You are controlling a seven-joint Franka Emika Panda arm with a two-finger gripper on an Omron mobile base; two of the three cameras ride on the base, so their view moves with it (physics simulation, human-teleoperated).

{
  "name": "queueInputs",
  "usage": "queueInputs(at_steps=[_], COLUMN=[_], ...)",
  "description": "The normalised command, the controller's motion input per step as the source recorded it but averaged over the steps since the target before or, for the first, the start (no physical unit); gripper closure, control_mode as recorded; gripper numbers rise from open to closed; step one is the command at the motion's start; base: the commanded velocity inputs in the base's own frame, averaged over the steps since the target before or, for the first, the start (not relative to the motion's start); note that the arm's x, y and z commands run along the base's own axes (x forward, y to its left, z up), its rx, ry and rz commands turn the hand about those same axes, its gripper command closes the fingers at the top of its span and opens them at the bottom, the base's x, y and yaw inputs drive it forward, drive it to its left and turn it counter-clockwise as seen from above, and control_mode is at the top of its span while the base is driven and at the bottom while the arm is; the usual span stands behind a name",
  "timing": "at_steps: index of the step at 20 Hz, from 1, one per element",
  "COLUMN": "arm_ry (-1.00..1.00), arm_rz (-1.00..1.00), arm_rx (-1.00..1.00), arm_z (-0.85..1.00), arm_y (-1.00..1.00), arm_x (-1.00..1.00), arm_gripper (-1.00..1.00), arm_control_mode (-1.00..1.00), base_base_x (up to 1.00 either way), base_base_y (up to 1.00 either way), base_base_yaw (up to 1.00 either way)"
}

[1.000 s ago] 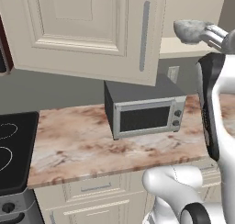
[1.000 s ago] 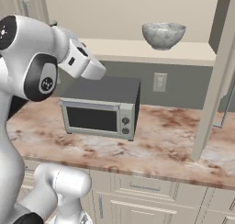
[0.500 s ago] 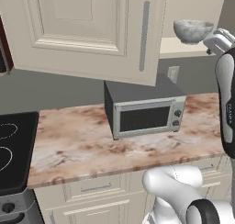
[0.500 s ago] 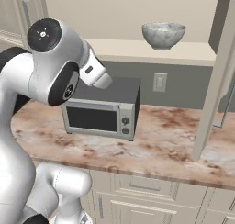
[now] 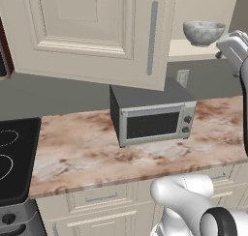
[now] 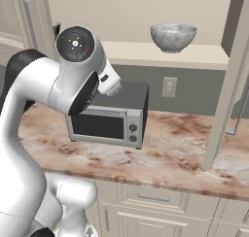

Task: Move the bowls from the cabinet to the plates on the dining table.

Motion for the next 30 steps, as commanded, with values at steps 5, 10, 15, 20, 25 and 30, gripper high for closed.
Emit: queueInputs(at_steps=[5, 10, 15, 20, 25, 30], arm_ry=[0.00, 0.00, 0.00, 0.00, 0.00, 0.00], arm_rz=[0.06, 0.05, 0.12, 0.18, 0.12, 0.10], arm_rx=[0.00, 0.00, 0.07, 0.14, 0.06, 0.02], arm_z=[0.00, 0.00, 0.00, 0.00, 0.00, 0.00], arm_y=[0.35, 0.31, 0.01, 0.00, 0.31, 0.44], arm_x=[0.10, 0.09, 0.06, 0.22, 0.21, 0.27], arm_gripper=[-1.00, -1.00, -1.00, -1.00, -1.00, -1.00], arm_control_mode=[-1.00, -1.00, -1.00, -1.00, -1.00, -1.00], base_base_x=[0.00, 0.00, 0.00, 0.00, 0.00, 0.00], base_base_y=[0.00, 0.00, 0.00, 0.00, 0.00, 0.00], base_base_yaw=[0.00, 0.00, 0.00, 0.00, 0.00, 0.00])
